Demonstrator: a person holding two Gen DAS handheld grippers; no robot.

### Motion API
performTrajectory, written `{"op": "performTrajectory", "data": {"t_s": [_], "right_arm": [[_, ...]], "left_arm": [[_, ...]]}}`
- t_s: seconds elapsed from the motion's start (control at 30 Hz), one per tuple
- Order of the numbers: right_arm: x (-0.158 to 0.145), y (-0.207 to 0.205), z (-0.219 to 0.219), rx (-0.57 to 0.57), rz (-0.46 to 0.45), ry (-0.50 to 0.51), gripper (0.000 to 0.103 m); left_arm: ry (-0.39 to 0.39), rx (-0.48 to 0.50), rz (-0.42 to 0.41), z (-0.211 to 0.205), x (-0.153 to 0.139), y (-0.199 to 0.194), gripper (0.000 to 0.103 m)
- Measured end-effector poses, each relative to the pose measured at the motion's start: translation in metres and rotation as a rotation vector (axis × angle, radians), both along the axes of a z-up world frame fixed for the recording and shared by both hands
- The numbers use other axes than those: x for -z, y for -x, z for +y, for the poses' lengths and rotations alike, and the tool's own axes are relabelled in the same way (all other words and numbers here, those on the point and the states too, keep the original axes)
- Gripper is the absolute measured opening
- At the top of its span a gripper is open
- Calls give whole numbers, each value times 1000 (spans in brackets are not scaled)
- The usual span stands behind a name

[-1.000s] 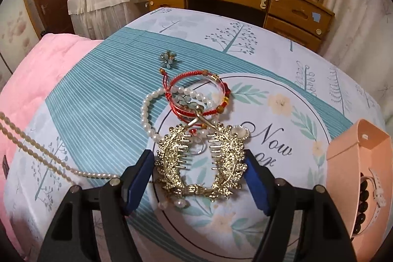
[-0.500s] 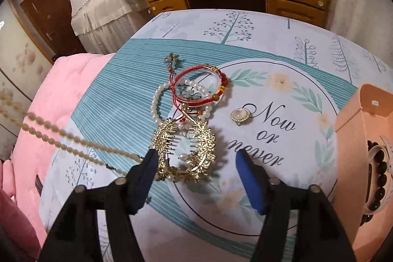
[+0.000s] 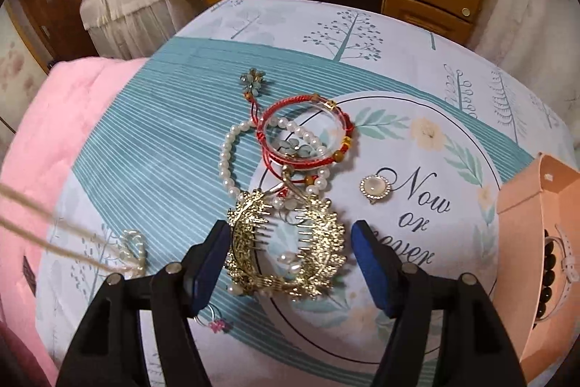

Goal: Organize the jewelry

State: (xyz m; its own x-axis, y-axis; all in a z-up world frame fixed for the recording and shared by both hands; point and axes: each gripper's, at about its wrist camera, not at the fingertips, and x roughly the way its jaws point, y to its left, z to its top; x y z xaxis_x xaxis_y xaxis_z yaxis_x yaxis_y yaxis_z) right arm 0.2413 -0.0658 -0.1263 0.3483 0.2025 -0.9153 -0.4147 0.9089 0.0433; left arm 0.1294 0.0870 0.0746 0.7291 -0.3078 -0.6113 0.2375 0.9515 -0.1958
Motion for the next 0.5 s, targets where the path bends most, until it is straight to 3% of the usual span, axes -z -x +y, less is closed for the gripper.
{"op": "performTrajectory", "data": {"t_s": [0.1,0.23,0.37,0.5], "right_arm": [[3,2,8,-7,-6,38,79],[4,7,16,-25,-28,73,80],[3,8,12,-44,-35,66,73],[2,8,8,-43,-28,68,73]], "left_arm": [[7,-8,4,6,2,-1,3],[-17,-10,54,7,17,-9,3],[-59,6,229,2,66,-26,14],[-146,-38,415,-1,129,-46,15]]}}
